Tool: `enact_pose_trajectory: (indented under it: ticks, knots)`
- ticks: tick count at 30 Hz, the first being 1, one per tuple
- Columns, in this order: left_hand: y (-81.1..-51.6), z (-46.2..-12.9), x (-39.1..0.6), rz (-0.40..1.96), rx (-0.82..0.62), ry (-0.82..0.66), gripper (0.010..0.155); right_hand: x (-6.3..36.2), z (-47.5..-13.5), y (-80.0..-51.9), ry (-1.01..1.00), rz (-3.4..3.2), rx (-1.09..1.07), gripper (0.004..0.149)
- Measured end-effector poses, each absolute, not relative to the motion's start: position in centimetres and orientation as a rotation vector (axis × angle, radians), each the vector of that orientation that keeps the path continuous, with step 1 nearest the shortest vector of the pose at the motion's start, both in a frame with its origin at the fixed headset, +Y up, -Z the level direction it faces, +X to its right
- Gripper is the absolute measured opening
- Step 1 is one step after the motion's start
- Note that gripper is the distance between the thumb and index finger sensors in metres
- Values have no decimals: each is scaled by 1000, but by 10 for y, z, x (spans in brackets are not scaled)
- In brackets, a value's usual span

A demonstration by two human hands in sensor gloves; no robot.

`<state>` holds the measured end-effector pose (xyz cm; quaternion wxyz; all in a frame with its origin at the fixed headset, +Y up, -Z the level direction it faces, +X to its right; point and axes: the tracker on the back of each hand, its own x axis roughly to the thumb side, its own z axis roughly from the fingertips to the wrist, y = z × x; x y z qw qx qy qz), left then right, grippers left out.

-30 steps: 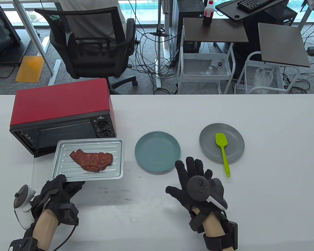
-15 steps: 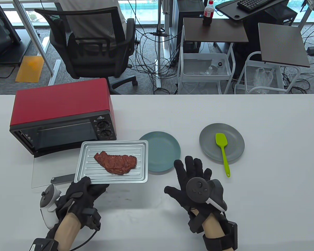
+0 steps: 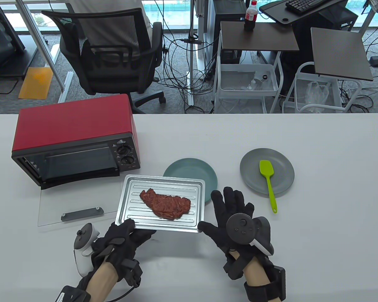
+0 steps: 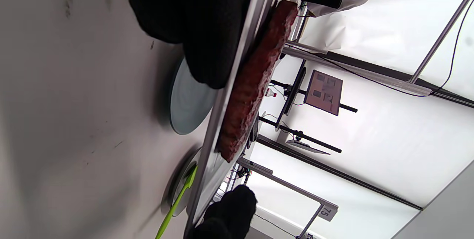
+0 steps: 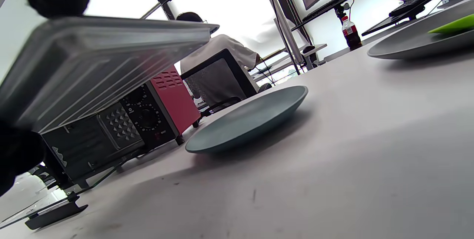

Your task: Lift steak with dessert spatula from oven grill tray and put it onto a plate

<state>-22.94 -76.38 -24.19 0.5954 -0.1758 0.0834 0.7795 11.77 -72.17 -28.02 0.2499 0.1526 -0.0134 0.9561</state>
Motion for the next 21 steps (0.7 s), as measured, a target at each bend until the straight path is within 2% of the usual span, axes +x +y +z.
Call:
enact_pose_trajectory:
  ticks: [14,21]
  knots:
    - [-773,-238,-222,1834,-463,149,55,113,-286,-734,71,2450,373,100]
    - [-776,-238,-219,1851,-493,148,55,114,-289,-735,76,2246,307,86]
